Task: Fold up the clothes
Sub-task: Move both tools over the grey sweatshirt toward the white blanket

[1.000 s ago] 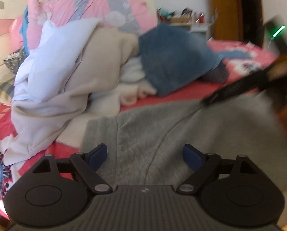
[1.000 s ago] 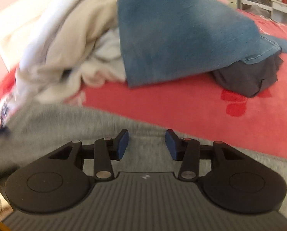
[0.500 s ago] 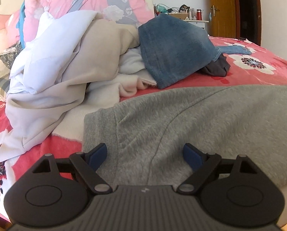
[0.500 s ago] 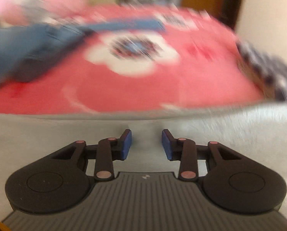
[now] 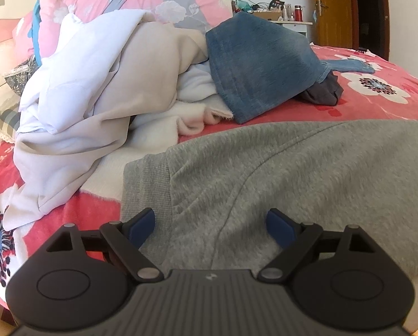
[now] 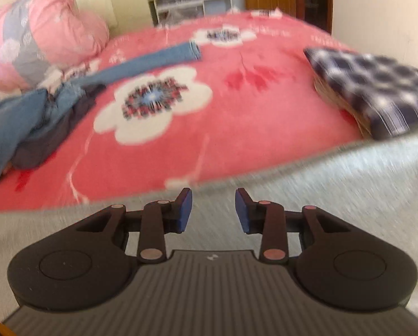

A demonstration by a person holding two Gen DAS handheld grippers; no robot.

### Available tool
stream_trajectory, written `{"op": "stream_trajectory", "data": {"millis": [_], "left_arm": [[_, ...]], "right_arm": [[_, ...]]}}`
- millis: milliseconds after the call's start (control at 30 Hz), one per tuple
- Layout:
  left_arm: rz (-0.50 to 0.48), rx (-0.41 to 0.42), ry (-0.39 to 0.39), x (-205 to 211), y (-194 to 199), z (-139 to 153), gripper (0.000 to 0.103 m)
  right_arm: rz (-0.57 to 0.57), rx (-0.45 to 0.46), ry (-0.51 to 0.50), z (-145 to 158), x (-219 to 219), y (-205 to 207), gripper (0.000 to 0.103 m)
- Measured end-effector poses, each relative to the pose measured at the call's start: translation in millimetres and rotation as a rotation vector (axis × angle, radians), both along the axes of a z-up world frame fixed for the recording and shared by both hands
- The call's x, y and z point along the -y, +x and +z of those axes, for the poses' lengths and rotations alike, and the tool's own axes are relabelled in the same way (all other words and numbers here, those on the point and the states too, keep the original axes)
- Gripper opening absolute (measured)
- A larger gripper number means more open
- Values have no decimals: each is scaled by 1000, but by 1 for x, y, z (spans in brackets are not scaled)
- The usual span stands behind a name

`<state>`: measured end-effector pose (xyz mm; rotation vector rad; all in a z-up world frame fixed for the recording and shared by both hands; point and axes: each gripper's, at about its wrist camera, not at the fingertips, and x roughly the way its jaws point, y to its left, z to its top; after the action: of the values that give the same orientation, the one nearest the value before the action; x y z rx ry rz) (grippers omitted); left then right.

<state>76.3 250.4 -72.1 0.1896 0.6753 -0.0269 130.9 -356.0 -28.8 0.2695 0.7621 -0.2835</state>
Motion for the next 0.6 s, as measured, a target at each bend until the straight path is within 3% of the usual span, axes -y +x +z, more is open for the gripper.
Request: {"op": "stream_trajectory", "data": {"millis": [100, 167, 267, 400, 500, 600], "left_arm": [[16, 0, 7, 3, 1, 0, 89], [24, 6, 2, 3, 1, -1, 89], [37, 15, -20, 1, 0, 1, 89], [72, 33, -100, -10, -10, 13, 89], [131, 39, -186, -30, -23, 25, 89], [214, 34, -274, -55, -37, 34, 89]], "right_arm": [[37, -103, -20, -29, -1, 16, 33], [46, -74, -86, -42, 0, 31, 37], [-57, -13, 33, -39, 25, 46, 37], [-97, 58, 59, -11, 17, 31, 38], [29, 165, 71, 21, -27, 1, 41], [254, 212, 37, 44, -100, -21, 51]]}}
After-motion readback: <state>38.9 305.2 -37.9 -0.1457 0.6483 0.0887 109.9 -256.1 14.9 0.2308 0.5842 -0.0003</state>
